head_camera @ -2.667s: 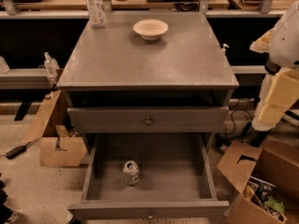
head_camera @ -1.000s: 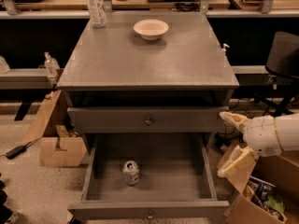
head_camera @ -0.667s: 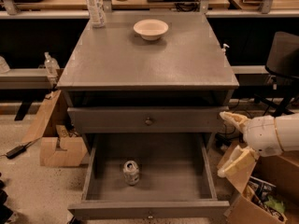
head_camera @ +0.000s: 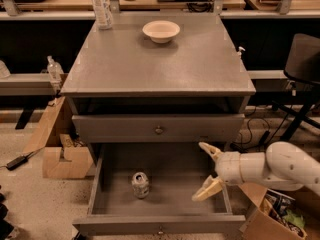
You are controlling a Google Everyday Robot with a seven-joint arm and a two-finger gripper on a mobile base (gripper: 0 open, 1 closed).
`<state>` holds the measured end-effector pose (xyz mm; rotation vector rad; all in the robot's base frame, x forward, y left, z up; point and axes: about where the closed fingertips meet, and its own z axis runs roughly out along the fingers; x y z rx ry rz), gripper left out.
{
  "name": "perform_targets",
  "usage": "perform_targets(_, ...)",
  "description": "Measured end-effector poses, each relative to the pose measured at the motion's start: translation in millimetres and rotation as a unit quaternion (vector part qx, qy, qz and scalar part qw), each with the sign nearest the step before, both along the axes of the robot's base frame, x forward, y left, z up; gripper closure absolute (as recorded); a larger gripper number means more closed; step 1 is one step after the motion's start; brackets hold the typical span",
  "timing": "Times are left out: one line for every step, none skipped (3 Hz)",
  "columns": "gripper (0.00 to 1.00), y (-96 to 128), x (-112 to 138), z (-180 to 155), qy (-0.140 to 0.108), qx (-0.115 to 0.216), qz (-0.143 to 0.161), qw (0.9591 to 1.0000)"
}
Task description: Pick 7up can from middle drawer and place on counter
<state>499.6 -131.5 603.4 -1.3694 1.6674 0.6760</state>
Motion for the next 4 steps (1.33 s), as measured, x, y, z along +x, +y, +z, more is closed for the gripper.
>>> perform_targets(0.0,32,19,-60,-0.005,0.022,0.0,0.9997)
perform_targets(0.0,63,30,-101,-0.007,0.035,0.003,0.9994)
perform_targets(0.0,111,45,-139,0.003,0.054,0.021,0.9983)
perform_targets(0.0,140,53,-156,0.009,0.064,0.035,0.9973)
